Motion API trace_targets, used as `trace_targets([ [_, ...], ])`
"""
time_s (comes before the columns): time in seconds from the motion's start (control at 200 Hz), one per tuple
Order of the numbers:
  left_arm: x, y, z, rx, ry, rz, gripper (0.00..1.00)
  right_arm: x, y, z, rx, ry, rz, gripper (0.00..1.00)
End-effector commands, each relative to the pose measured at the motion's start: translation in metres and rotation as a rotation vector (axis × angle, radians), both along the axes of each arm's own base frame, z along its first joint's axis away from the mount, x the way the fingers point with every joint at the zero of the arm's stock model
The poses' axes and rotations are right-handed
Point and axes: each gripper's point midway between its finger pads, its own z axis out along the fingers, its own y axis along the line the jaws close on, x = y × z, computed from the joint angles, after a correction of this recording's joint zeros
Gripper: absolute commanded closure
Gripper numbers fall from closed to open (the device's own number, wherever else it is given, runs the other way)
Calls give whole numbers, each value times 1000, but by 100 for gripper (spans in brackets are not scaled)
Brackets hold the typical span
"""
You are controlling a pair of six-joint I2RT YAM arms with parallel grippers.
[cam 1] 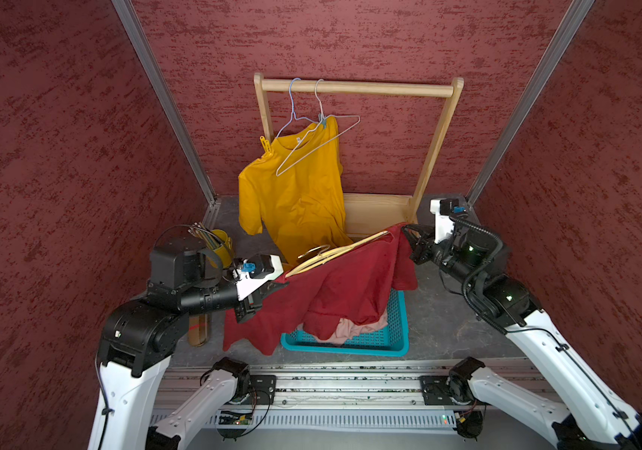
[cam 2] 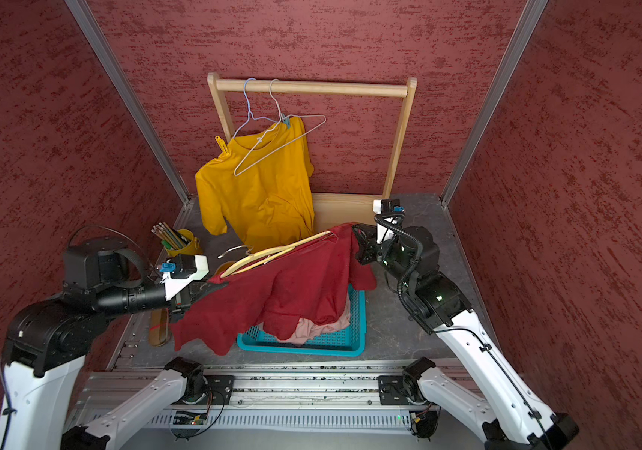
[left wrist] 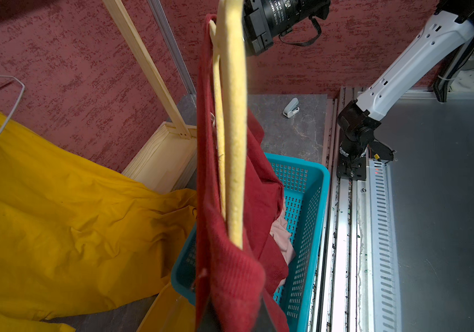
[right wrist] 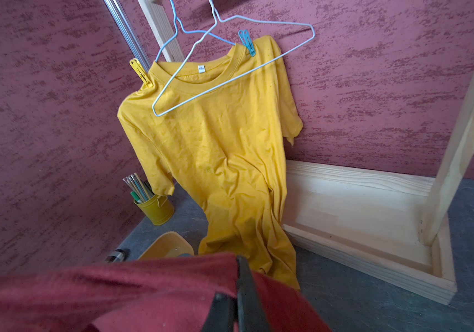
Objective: Remove the clothespins securing t-shirts to the hanger
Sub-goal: Remove the T-shirt from the hanger.
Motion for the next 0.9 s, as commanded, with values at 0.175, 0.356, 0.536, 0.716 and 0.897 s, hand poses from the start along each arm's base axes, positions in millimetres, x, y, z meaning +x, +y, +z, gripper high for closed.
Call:
trace_targets([
  [0.175, -16, 0, 7, -23, -65, -38, 100, 20, -10, -21, 109, 129, -33, 100],
  [0.356, -19, 1, 15, -30, -83, -39, 100, 25, -10, -37, 193, 177, 10, 100],
  [0.536, -21, -1, 20, -51, -95, -52, 100, 25, 2, -53, 276, 220, 89, 100],
  [0.716, -17, -2, 20, -51, -90, -47, 100, 21, -3, -56, 267, 215, 69, 100],
  [0.897, -16, -3, 24, -63, -108, -49, 100, 22, -16, -61, 298, 231, 45, 100],
])
